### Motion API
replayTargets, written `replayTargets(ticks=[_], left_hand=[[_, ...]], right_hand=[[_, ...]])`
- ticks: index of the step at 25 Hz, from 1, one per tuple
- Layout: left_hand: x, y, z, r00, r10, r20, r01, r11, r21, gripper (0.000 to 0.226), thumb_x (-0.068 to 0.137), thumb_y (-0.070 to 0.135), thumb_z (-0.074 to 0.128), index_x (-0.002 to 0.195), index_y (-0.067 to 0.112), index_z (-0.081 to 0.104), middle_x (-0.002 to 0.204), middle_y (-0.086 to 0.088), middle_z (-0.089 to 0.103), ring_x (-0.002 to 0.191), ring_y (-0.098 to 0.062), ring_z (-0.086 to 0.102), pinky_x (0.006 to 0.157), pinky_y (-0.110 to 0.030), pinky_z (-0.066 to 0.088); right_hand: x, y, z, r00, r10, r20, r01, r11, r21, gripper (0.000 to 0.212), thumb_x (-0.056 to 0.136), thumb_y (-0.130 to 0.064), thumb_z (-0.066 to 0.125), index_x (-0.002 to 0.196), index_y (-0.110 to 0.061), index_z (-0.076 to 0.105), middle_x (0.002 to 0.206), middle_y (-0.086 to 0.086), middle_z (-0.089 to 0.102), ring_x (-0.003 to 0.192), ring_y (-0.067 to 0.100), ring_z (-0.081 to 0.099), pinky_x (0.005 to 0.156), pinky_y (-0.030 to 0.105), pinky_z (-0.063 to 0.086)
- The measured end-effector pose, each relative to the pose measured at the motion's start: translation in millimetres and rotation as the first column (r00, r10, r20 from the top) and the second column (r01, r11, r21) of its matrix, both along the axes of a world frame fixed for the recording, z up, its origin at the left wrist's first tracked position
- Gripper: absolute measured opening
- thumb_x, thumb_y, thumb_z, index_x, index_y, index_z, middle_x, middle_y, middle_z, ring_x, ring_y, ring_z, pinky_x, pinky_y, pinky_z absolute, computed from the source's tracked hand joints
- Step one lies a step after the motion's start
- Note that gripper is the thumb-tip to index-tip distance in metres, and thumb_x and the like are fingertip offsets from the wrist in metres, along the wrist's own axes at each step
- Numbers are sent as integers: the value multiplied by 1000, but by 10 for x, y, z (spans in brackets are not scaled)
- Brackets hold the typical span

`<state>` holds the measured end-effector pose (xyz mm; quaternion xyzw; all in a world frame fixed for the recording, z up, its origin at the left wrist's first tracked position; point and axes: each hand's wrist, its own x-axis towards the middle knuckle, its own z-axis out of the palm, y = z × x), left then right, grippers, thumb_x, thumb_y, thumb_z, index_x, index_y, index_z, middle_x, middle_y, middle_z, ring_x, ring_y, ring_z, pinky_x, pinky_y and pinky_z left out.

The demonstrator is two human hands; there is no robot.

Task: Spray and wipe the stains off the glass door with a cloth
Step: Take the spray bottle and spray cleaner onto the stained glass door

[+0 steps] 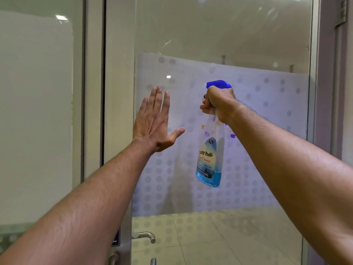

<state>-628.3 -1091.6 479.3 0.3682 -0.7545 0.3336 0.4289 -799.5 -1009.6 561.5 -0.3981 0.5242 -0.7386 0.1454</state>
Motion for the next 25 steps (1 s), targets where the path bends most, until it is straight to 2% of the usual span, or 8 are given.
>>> replayTargets(ticks=[2,5,8,12,14,17,22,25], left_hand=[[-9,9,1,1000,-3,2,3,1000,-3,108,83,76,31,154,8,-12,163,-17,-14,151,-29,-13,124,-46,1],[-2,18,-3,1000,-3,4,3,1000,0,107,83,75,31,154,8,-12,163,-17,-13,151,-30,-13,124,-46,1],[-21,14,-24,1000,5,9,-5,1000,-3,107,83,76,29,154,7,-12,163,-17,-14,151,-29,-14,124,-46,2],[-68,41,-51,1000,-15,9,15,1000,-1,107,83,75,30,154,7,-11,163,-17,-13,151,-29,-14,124,-46,0],[-110,67,-58,1000,-23,8,23,1000,4,107,83,74,31,154,7,-11,163,-17,-13,151,-28,-14,124,-45,0],[-181,101,-72,999,-35,6,35,999,0,107,82,74,31,154,6,-10,163,-18,-12,152,-29,-13,124,-46,0],[-301,160,-133,999,-42,19,42,999,8,107,82,74,31,154,6,-10,163,-17,-12,152,-28,-13,124,-45,-1],[-354,202,-175,999,-42,25,42,999,13,107,83,74,31,154,6,-9,163,-17,-11,152,-28,-13,124,-45,0]], right_hand=[[-10,1,-13,1000,4,-19,-4,1000,25,44,75,3,54,119,-1,55,92,11,67,79,18,69,54,26,58],[-58,12,-31,999,33,-42,-31,999,40,47,73,6,55,119,-2,55,96,10,68,83,16,68,64,29,59],[-194,54,-7,999,-24,24,24,1000,-1,43,72,6,54,114,-1,57,84,9,68,79,17,69,74,33,61],[-430,190,48,975,-212,68,216,975,-52,34,72,-4,51,106,-2,58,77,9,68,63,18,67,67,34,62],[-585,290,60,961,-270,62,273,960,-59,42,66,-10,49,106,-3,59,79,10,71,62,17,67,67,33,62],[-836,428,-1,945,-322,62,324,945,-34,53,58,-13,48,110,-6,57,80,10,72,65,16,67,69,31,59],[-1156,621,-287,926,-365,94,363,931,36,61,53,-9,55,115,-7,54,97,11,68,82,17,68,58,28,54],[-1209,628,-446,933,-351,76,348,936,58,56,54,-8,53,110,-6,58,87,9,69,82,18,70,65,31,58]])
